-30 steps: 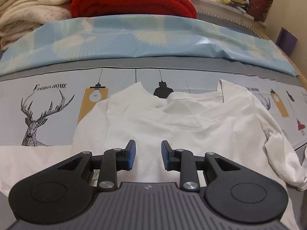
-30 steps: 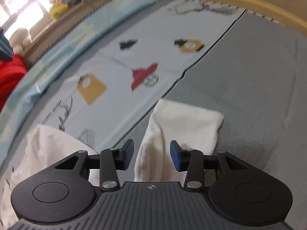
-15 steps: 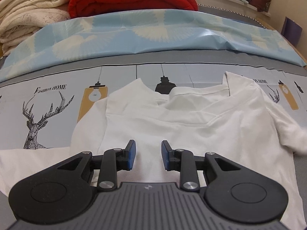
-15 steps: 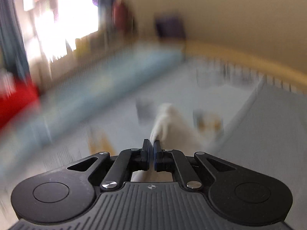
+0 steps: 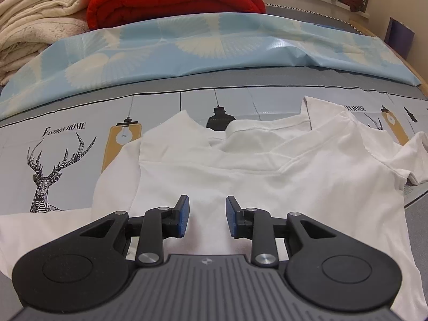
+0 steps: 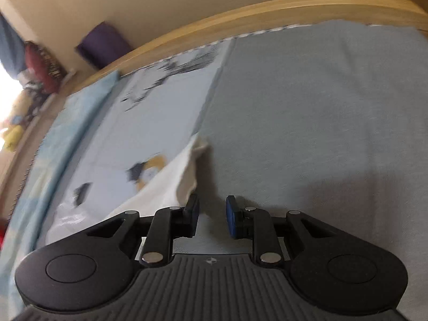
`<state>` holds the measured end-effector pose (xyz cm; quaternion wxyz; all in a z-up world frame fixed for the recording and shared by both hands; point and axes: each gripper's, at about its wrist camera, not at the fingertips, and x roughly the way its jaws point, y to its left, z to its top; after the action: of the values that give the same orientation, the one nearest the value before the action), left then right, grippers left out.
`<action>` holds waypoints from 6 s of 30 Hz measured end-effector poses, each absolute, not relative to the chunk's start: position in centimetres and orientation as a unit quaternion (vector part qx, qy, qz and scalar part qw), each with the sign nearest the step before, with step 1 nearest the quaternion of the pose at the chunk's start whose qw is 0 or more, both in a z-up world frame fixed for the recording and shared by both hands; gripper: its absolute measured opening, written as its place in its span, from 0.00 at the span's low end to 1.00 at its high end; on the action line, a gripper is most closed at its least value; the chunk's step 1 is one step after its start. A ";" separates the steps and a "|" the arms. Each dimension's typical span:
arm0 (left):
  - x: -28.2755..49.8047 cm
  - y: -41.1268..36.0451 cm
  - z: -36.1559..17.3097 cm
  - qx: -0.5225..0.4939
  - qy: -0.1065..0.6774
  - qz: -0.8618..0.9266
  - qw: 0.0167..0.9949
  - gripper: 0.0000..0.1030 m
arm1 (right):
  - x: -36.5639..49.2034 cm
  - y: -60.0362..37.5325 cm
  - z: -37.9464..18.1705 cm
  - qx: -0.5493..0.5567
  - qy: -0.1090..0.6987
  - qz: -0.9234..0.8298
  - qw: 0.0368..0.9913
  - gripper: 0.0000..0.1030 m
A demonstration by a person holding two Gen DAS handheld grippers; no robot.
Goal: Fold small clothes
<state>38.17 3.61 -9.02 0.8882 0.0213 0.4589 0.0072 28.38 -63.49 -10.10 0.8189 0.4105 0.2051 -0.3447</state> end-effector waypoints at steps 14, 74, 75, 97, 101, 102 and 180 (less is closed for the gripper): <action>37.9 3.3 -9.9 0.043 0.468 -0.001 0.883 0.32 | 35.9 -67.2 -8.8 0.464 0.181 -0.255 0.829 0.21; 5.7 10.8 -11.1 -0.009 0.518 -0.071 0.853 0.24 | 8.5 -29.3 -4.1 -0.001 0.460 0.053 0.886 0.29; 5.7 10.4 -11.4 -0.006 0.517 -0.081 0.852 0.25 | 8.5 -29.2 -4.3 0.002 0.467 0.050 0.883 0.29; 4.3 16.5 -7.7 -0.086 0.481 -0.044 0.871 0.00 | 10.8 -33.7 -7.5 0.066 0.500 -0.052 0.862 0.30; 5.2 17.4 -9.3 -0.130 0.513 -0.037 0.847 0.16 | 10.7 -35.0 -7.4 0.076 0.490 -0.096 0.863 0.35; 5.5 17.3 -10.0 -0.138 0.525 -0.035 0.839 0.20 | 10.6 -35.3 -7.5 0.071 0.489 -0.111 0.863 0.36; 7.6 8.0 -6.2 0.017 0.383 0.028 0.923 0.78 | 6.2 -34.0 3.2 0.077 0.186 -0.061 0.978 0.52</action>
<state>7.60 7.99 -6.19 0.9231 0.0170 0.3830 0.0285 6.21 -34.02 3.21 0.9776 0.0766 0.1860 -0.0615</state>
